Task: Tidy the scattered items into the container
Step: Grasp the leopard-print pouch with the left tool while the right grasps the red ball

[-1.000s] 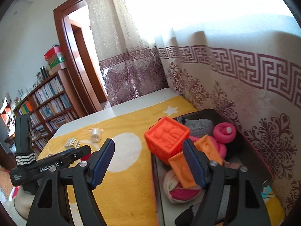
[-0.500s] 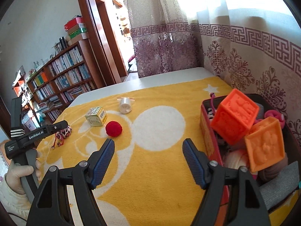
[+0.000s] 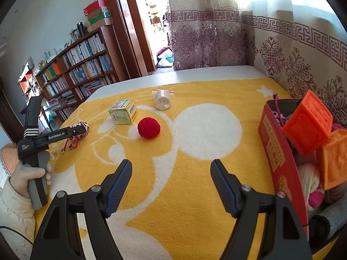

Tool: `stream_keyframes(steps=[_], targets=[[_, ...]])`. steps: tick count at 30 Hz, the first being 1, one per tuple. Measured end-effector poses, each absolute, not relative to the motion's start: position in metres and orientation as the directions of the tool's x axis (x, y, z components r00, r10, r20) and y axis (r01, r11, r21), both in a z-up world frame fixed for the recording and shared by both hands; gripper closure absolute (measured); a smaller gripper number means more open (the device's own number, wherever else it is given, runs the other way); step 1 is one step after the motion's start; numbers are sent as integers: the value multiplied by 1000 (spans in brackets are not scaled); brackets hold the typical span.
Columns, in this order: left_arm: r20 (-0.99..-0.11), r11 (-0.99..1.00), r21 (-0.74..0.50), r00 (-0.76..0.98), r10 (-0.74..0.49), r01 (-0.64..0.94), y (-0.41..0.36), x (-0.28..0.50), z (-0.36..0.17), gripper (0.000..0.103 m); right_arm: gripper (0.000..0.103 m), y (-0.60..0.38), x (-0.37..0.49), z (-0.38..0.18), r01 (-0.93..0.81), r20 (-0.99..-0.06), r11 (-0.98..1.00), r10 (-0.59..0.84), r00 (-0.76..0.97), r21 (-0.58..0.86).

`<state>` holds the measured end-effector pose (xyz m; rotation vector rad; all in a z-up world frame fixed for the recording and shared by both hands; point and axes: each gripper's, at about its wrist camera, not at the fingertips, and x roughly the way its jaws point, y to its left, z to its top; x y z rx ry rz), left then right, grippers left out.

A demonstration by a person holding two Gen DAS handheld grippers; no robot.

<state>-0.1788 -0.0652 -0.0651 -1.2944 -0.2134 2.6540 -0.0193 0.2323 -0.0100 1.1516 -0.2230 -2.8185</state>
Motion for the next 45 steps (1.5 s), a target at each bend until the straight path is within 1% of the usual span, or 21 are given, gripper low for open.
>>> stream_keyframes(steps=[1, 2, 3, 6, 10, 15, 22, 27, 30, 32, 33, 39, 45], targets=[[-768, -972, -215, -597, 231, -98, -66, -181, -69, 19, 25, 230, -21, -11, 30, -692, -987, -133, -709, 159], [-775, -971, -223, -587, 232, -88, -67, -184, -72, 30, 25, 228, -22, -11, 36, -695, -989, -129, -708, 146], [-779, -969, -237, -581, 235, -74, -70, -185, -73, 45, 25, 225, -24, -11, 45, -696, -990, -125, -707, 131], [-758, -953, -295, -590, 277, -68, -79, -182, -71, 45, 25, 212, -30, -10, 79, -697, -993, -120, -707, 90], [-728, -946, -310, -615, 302, -98, -77, -173, -60, 45, 25, 200, -48, -10, 118, -712, -990, -140, -689, 80], [-683, -929, -342, -641, 351, -145, -70, -158, -39, 45, 25, 199, -81, -19, 101, -752, -990, -140, -644, 98], [-670, -915, -358, -631, 391, -186, -60, -150, -34, 45, 25, 191, -123, -27, 94, -762, -992, -124, -636, 82], [-671, -911, -371, -625, 398, -182, -60, -150, -36, 45, 26, 185, -154, -46, 89, -796, -989, -148, -587, 118], [-675, -910, -376, -620, 399, -176, -61, -151, -38, 45, 42, 181, -165, -62, 87, -823, -988, -155, -547, 129], [-679, -909, -377, -614, 402, -179, -59, -150, -40, 45, 58, 179, -164, -65, 86, -820, -992, -128, -557, 96], [-680, -909, -375, -612, 404, -182, -58, -150, -40, 45, 60, 178, -162, -65, 90, -820, -992, -123, -559, 87], [-686, -910, -362, -603, 406, -201, -49, -147, -42, 45, 61, 181, -138, -50, 93, -795, -993, -119, -595, 79], [-693, -914, -343, -599, 401, -216, -41, -145, -43, 45, 61, 189, -109, -35, 87, -767, -990, -138, -627, 108]])
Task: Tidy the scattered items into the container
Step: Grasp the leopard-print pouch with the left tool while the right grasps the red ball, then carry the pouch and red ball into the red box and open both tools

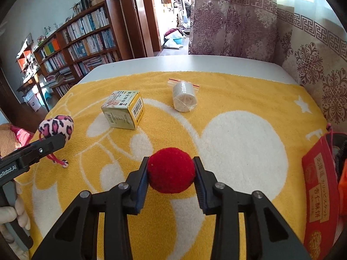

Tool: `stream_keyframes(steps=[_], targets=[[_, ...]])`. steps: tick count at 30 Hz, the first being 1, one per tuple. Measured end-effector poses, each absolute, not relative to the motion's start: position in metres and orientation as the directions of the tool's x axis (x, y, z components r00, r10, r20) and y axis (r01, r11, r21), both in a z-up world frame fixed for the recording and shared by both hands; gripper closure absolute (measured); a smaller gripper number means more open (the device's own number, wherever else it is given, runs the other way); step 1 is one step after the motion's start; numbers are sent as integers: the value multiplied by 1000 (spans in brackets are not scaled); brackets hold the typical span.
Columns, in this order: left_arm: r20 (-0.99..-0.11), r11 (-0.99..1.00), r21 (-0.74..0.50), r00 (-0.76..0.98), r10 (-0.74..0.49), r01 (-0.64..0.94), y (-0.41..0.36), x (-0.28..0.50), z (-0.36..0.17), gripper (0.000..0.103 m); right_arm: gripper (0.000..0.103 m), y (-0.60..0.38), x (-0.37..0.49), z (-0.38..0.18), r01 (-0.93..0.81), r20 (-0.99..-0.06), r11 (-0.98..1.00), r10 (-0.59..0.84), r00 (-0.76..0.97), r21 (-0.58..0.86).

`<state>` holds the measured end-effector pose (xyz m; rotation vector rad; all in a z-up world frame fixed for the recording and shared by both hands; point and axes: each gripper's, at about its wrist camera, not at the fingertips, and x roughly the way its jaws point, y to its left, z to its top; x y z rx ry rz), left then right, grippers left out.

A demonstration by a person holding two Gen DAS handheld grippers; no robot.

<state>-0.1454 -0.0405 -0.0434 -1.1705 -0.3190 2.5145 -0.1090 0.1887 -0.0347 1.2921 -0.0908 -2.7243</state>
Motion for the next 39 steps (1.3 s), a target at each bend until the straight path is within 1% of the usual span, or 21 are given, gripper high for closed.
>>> stream_keyframes(steps=[8, 13, 19, 22, 24, 28, 34, 36, 37, 38, 39], targets=[[-702, -921, -317, -596, 388, -227, -31, -142, -42, 45, 61, 221, -58, -9, 59, -716, -989, -138, -684, 134], [-692, -915, -309, -598, 404, -261, -15, -133, -32, 45, 61, 265, -21, 11, -1, -670, -989, -99, -736, 147], [-678, -869, -349, -545, 493, -351, 25, -116, -23, 45, 61, 331, 24, 34, -152, -617, -975, 19, -787, 164], [-666, -840, -360, -519, 536, -405, 52, -104, -15, 45, 61, 366, 43, 44, -244, -589, -957, 106, -801, 159], [-658, -821, -361, -503, 561, -443, 69, -96, -9, 45, 61, 386, 52, 48, -311, -578, -942, 184, -795, 128], [-642, -777, -366, -465, 609, -512, 102, -81, 3, 45, 61, 421, 62, 39, -443, -594, -894, 325, -736, 60], [-641, -725, -349, -413, 647, -593, 147, -60, 15, 45, 60, 449, 61, 16, -466, -638, -881, 316, -702, 76], [-642, -711, -339, -401, 653, -616, 161, -54, 19, 45, 50, 451, 63, 13, -465, -639, -879, 302, -708, 100], [-642, -704, -333, -396, 656, -627, 167, -50, 21, 45, 36, 452, 64, 13, -466, -635, -876, 294, -715, 120], [-643, -697, -327, -390, 659, -638, 173, -47, 23, 45, 28, 454, 67, 15, -467, -626, -872, 284, -726, 147], [-645, -690, -322, -383, 662, -648, 179, -44, 25, 45, 27, 456, 70, 17, -465, -614, -868, 272, -741, 177]])
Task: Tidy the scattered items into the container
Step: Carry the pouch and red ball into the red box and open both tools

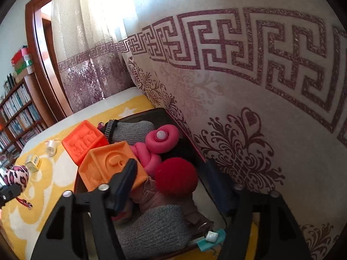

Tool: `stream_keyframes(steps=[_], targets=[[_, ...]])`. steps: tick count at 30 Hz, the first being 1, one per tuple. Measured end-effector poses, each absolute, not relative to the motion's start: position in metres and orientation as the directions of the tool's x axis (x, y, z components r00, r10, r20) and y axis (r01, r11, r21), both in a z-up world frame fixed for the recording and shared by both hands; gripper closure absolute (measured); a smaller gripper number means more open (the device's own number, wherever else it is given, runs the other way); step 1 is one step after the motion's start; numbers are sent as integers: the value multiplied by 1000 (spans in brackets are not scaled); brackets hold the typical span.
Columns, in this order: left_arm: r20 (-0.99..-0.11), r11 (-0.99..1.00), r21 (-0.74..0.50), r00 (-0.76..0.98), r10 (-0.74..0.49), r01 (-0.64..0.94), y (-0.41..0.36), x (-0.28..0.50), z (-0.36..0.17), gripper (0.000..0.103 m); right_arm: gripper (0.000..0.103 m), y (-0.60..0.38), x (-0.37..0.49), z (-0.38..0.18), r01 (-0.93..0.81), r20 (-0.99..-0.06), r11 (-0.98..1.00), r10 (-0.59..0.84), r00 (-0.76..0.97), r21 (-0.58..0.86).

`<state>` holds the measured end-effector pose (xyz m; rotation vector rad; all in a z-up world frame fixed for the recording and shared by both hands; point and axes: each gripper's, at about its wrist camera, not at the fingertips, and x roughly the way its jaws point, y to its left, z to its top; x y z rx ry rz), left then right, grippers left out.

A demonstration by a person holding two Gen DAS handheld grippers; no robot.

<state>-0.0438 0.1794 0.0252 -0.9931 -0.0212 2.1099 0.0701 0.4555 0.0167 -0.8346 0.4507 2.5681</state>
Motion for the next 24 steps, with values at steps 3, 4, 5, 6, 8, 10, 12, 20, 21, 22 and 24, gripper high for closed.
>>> stream_keyframes(steps=[3, 4, 5, 6, 8, 10, 12, 20, 21, 22, 24], targets=[[-648, -667, -308, -364, 670, -679, 200, -36, 29, 45, 27, 457, 78, 27, -448, -576, -866, 253, -777, 224], [-649, -657, -306, -355, 673, -689, 207, -34, 30, 45, 27, 456, 81, 30, -443, -564, -866, 253, -786, 230], [-650, -648, -303, -346, 677, -699, 214, -31, 31, 45, 27, 455, 84, 33, -439, -554, -866, 251, -794, 237], [-651, -637, -301, -335, 681, -709, 221, -29, 31, 45, 27, 455, 86, 35, -437, -544, -866, 250, -801, 245], [-655, -612, -297, -310, 689, -733, 237, -22, 31, 45, 26, 455, 92, 39, -437, -528, -861, 253, -810, 259], [-656, -584, -295, -284, 699, -756, 253, -15, 31, 45, 25, 457, 96, 41, -438, -521, -857, 253, -815, 270], [-655, -555, -301, -255, 711, -776, 269, -9, 30, 45, 25, 459, 98, 43, -436, -518, -855, 248, -819, 281], [-655, -489, -306, -192, 731, -816, 315, 0, 16, 40, 25, 462, 102, 50, -433, -499, -848, 245, -831, 305], [-659, -485, -301, -189, 728, -821, 317, 3, 13, 33, 25, 462, 103, 50, -432, -498, -848, 244, -832, 306], [-659, -482, -295, -189, 728, -825, 318, 5, 11, 29, 25, 462, 102, 51, -431, -498, -848, 243, -832, 307], [-654, -477, -289, -193, 731, -830, 317, 8, 11, 28, 25, 462, 101, 50, -426, -499, -851, 237, -833, 307]])
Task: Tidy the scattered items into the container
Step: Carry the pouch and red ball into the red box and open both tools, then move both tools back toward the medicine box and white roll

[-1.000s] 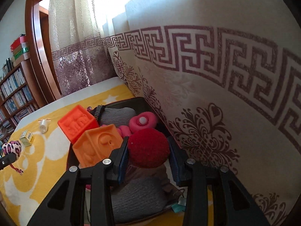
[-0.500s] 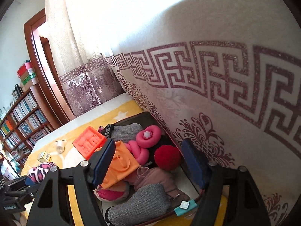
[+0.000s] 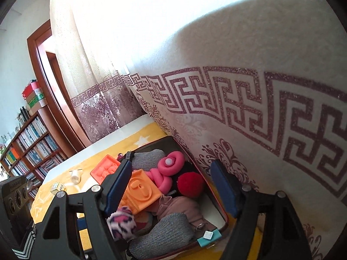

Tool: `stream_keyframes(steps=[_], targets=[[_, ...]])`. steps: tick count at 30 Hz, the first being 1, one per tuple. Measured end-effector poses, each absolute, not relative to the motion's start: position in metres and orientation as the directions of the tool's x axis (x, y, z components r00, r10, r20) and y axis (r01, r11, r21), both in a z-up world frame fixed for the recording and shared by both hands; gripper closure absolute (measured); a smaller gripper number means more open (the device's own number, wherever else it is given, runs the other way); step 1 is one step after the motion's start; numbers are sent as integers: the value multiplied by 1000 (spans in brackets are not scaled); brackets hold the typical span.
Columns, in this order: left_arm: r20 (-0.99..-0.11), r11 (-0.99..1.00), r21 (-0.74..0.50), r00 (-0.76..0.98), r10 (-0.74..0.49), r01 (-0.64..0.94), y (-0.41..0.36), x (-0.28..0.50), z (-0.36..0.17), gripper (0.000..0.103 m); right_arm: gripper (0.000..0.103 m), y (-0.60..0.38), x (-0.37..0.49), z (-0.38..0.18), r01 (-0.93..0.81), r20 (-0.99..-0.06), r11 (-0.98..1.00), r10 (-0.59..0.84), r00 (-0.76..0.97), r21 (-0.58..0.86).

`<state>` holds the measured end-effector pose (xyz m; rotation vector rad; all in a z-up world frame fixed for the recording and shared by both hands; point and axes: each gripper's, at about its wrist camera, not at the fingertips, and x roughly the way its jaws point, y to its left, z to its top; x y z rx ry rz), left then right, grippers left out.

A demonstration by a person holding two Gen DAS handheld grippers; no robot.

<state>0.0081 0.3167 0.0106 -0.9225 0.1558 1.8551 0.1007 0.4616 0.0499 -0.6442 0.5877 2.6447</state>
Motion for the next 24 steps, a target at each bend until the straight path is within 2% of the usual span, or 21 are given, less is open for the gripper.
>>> stream_keyframes(steps=[10, 24], targets=[[-619, -525, -328, -242, 747, -785, 281, -8, 21, 28, 25, 448, 95, 46, -402, -506, -867, 216, -835, 294], [-636, -731, -315, -437, 636, -606, 190, -62, 11, 28, 23, 396, 87, 50, -295, -491, -922, 141, -860, 250]])
